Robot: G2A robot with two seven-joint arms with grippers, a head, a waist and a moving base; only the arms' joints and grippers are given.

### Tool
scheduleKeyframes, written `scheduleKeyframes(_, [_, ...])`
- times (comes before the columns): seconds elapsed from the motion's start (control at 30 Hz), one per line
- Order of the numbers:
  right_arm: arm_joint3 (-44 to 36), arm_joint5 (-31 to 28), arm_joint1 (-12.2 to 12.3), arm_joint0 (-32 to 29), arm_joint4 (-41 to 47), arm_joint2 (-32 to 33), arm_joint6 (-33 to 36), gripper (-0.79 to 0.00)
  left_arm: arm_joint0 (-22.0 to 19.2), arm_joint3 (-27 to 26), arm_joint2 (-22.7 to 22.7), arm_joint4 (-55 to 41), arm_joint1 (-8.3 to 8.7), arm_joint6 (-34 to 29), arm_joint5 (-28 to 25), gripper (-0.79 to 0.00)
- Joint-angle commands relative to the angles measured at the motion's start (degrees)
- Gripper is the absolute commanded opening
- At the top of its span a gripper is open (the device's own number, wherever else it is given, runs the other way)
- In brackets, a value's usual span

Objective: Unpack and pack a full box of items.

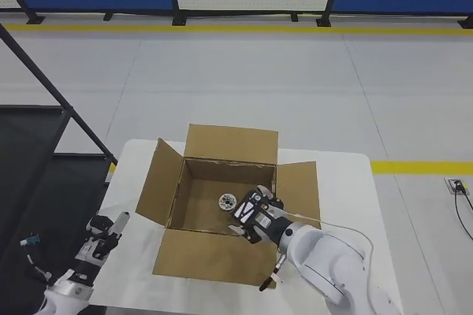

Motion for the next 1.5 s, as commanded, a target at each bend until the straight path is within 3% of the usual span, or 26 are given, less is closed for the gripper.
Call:
scheduleKeyframes(0.0, [0.03, 0.18, 0.01, -0.21, 0.08, 0.08, -0.31, 0.0, -1.03, -0.77, 0.78, 2.15, -0.08, 0.26, 1.49, 0.0])
scheduleKeyframes(0.17, [-1.41, 2.84, 0.55, -4.72, 4.29, 5.96, -6.96, 0.0, -5.04, -1.12, 3.46, 5.1, -0.06, -2.52, 2.04, 0.0])
scheduleKeyframes(0.5, [-8.78, 7.4, 1.98, -19.08, 18.99, 25.12, -18.94, 0.0, -12.14, 0.22, 9.48, 9.35, -0.01, -9.76, 1.08, 0.0])
scheduleKeyframes(0.6, [-6.15, 6.78, 2.48, -19.85, 28.13, 31.02, -12.58, 0.0, -13.25, -0.2, 11.52, 11.47, -0.02, -11.4, 0.58, 0.0])
scheduleKeyframes(0.77, [6.79, 2.16, 3.75, -12.25, 46.68, 36.88, 4.43, 0.0, -15.72, 0.34, 14.8, 14.37, -0.11, -14.43, 1.05, 0.0])
scheduleKeyframes(0.93, [20.31, -2.0, 4.71, -2.99, 56.04, 35.18, 15.55, 0.0, -19.54, 2.54, 18.11, 15.95, -0.26, -18.01, 1.61, 0.0])
scheduleKeyframes(1.07, [25.9, -7.09, 4.97, 2.14, 62.55, 31.58, 20.49, 0.0, -21.47, 3.84, 20.4, 17.34, -0.44, -19.39, 2.15, 0.0])
scheduleKeyframes(1.2, [25.29, -12.6, 5.12, 3.62, 67.99, 28.97, 21.17, 0.0, -22.36, 4.76, 21.76, 18.08, -0.59, -19.73, 2.63, 0.0])
scheduleKeyframes(1.37, [19.29, -12.95, 4.94, 4.03, 70.18, 23.41, 19.62, 0.0, -23.0, 5.87, 22.58, 18.43, -0.72, -20.01, 2.8, 0.0])
scheduleKeyframes(1.47, [20.55, -11.36, 4.44, 6.51, 73.11, 19.31, 16.77, 0.0, -23.37, 6.9, 22.77, 18.1, -0.79, -20.15, 2.75, 0.0])
